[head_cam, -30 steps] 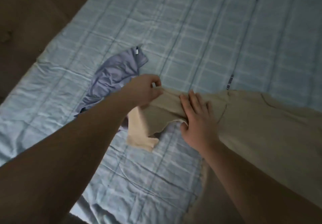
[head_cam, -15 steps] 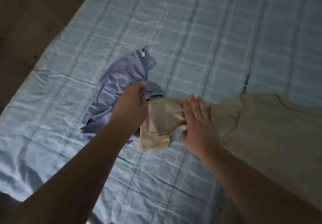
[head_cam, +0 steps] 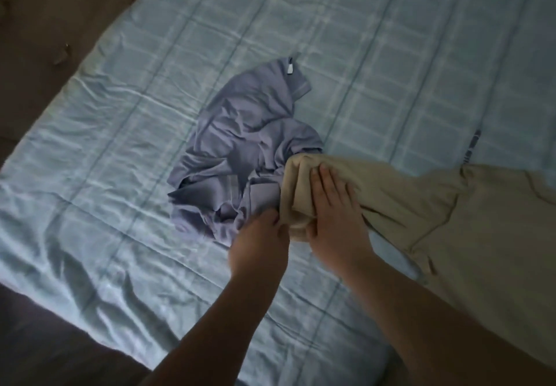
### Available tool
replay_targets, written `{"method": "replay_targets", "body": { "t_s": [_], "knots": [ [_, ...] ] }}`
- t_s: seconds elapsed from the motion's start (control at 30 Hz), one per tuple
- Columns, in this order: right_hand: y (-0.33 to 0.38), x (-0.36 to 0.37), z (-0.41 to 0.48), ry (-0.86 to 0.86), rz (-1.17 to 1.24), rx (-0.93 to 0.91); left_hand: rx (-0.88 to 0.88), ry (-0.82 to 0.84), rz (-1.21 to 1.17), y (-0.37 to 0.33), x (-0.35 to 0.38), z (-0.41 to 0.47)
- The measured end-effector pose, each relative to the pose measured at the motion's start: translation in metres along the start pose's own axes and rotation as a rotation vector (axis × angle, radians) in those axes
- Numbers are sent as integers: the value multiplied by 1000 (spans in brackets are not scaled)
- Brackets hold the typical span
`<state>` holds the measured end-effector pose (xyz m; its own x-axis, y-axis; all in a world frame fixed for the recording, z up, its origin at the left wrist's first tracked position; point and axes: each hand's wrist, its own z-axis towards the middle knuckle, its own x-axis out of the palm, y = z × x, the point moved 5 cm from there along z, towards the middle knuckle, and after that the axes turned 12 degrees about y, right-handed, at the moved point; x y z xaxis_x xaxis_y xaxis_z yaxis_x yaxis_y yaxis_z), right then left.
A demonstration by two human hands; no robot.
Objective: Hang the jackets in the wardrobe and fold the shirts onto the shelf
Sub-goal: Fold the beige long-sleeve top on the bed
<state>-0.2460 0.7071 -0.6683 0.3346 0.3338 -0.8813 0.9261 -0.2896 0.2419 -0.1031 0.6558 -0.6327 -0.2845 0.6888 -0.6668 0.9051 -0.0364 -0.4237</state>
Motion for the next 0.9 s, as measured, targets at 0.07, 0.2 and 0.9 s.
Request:
{"method": "replay_targets", "body": {
  "t_s": [0.07,0.2,0.9],
  "knots": [
    [4,-10,0,-43,36,3,-5,-30,-233,-1,-22,4],
    [26,-33,-1,-118,144,-82,29,-25,-604,4,-82,17],
    [76,-10,17,-63,124,-164,137,-239,-393,14,-138,52]
  ]
}}
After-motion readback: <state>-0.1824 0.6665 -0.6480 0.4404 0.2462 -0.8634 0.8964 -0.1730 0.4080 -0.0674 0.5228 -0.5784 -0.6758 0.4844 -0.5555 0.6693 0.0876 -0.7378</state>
